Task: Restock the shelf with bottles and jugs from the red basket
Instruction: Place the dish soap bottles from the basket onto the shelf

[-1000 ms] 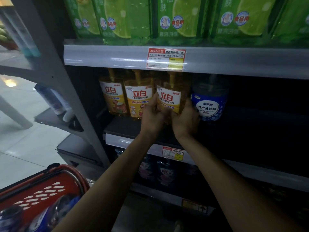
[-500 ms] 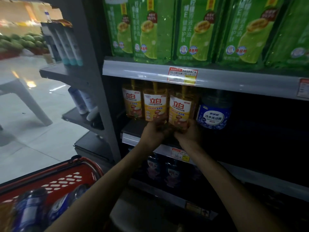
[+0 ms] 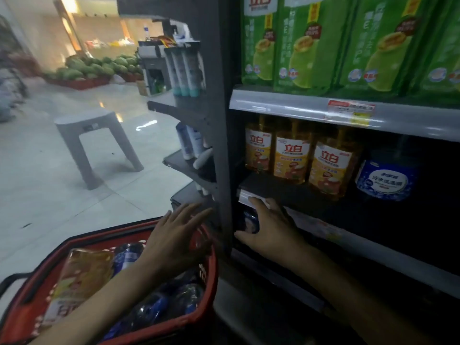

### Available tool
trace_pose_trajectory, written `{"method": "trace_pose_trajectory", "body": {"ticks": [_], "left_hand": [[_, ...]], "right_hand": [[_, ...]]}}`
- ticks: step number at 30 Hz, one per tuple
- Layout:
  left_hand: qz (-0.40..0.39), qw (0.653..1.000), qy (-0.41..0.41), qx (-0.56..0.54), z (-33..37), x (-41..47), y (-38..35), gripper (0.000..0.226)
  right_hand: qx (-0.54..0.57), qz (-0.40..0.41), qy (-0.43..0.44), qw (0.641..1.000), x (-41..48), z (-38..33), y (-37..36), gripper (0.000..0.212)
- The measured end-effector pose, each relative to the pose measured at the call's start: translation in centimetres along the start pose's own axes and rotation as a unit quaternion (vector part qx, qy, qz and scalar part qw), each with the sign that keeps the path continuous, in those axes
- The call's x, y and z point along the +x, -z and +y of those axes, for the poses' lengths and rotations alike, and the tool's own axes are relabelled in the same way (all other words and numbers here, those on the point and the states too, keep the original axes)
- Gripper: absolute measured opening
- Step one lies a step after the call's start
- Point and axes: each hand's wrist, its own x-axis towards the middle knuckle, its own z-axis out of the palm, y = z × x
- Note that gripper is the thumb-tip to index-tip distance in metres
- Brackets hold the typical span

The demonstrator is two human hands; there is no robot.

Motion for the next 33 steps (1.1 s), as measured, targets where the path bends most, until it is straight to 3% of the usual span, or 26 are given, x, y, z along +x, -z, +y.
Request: {"method": "trace_pose_trajectory", "body": {"ticks": [6,9,15,21,25,29,33], "left_hand": [[-0.010,0.996,0.083,0.037,-6.9,-7.0,-1.0,0.083],[-0.011,0.991,0.134,0.017,-9.7,-10.5,-1.6,0.079],[0.023,0.977,0.209,-0.021,-13.9,-16.2,-3.2,0.066],[0.023,0.957,0.290,-0.003,-19.2,-20.2,-4.5,0.064],[-0.013,0.936,0.351,-0.014,-21.1,-21.5,-5.0,0.070],[-0.018,0.920,0.388,-0.059,-22.0,-20.9,-5.3,0.082],[-0.048,0.911,0.409,-0.038,-21.9,-20.9,-5.9,0.089]], "right_hand": [[-0.028,-0.010,0.108,0.994,-0.5,-5.6,-5.6,0.088],[-0.045,-0.031,0.151,0.987,-0.6,-7.6,-8.8,0.077],[-0.045,-0.141,0.201,0.968,-0.4,-10.9,-15.4,0.059],[-0.143,-0.205,0.286,0.925,1.6,-17.4,-22.3,0.064],[-0.168,-0.202,0.322,0.910,4.7,-22.8,-25.5,0.089],[-0.350,-0.124,0.460,0.807,8.2,-27.4,-28.0,0.101],[-0.469,-0.131,0.539,0.687,9.4,-30.2,-30.7,0.104]]}}
